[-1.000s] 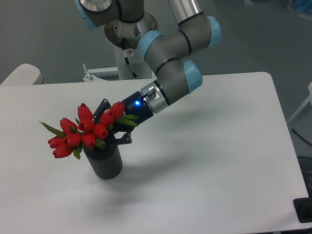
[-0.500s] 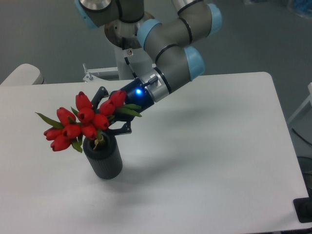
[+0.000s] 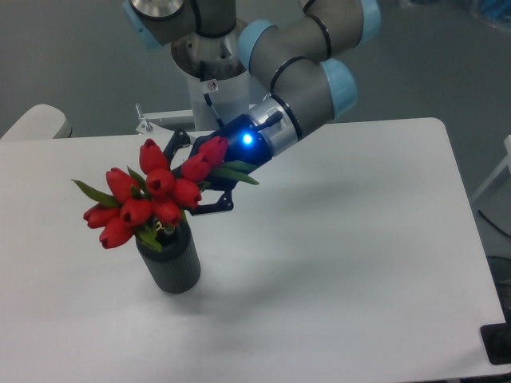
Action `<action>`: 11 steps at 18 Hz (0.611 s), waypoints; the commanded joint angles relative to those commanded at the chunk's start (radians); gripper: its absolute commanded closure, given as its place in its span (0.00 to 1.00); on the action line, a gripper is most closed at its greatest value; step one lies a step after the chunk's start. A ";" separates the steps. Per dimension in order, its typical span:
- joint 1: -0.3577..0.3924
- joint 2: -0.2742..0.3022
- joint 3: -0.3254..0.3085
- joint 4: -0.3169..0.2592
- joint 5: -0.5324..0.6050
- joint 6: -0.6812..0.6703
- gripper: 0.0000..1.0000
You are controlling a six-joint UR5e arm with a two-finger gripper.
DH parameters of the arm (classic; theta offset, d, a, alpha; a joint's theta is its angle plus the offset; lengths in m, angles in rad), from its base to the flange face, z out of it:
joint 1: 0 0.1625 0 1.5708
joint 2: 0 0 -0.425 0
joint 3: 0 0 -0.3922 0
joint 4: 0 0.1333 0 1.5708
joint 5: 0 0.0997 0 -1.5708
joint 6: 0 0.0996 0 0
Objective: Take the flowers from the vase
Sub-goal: 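Lift the gripped tulips upward, drawing the stems out of the vase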
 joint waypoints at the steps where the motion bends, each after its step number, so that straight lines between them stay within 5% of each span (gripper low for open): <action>1: 0.000 -0.006 0.014 -0.002 -0.005 -0.018 0.92; 11: 0.048 -0.040 0.095 -0.002 -0.083 -0.086 0.92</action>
